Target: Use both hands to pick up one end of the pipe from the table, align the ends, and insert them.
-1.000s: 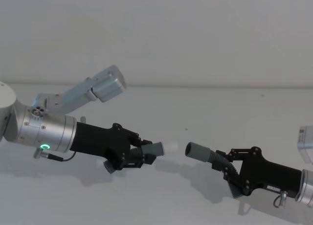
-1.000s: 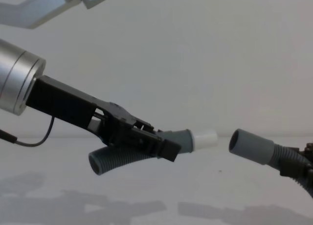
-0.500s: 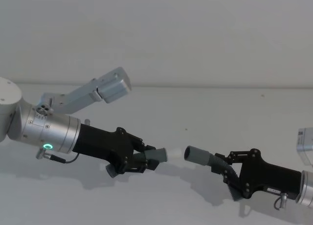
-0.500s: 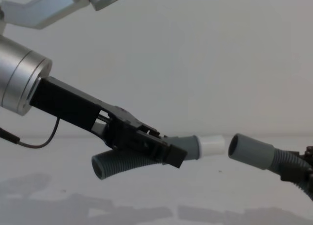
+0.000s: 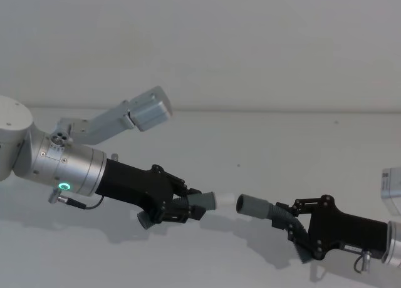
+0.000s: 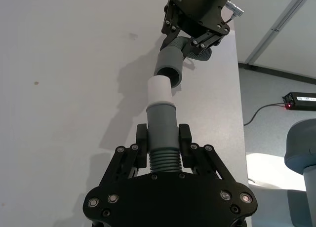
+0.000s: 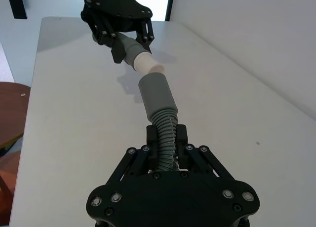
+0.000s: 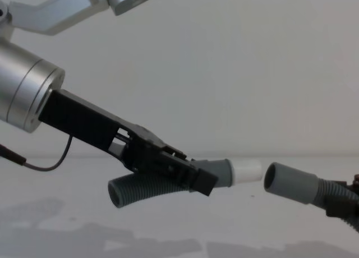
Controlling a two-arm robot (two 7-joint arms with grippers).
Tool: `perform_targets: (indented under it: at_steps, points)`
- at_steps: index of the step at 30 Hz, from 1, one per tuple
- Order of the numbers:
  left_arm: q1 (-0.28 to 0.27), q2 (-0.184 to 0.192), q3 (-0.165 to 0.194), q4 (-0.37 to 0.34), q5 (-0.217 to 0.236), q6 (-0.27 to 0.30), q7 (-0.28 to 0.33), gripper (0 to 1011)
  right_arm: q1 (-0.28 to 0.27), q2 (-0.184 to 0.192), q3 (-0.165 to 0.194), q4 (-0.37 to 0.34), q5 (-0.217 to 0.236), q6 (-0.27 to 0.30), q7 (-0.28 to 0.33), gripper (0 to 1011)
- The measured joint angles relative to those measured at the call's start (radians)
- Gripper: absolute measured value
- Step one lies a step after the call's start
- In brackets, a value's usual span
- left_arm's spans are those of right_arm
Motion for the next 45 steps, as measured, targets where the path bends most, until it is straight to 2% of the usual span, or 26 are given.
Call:
perform_targets:
  at_steps: [45]
  points:
    - [-0.062, -0.014, 0.06, 0.066, -0.033, 0.001, -0.04, 357, 0.022, 0.022, -0.044, 0.002, 0.027, 0.023, -0.016, 191]
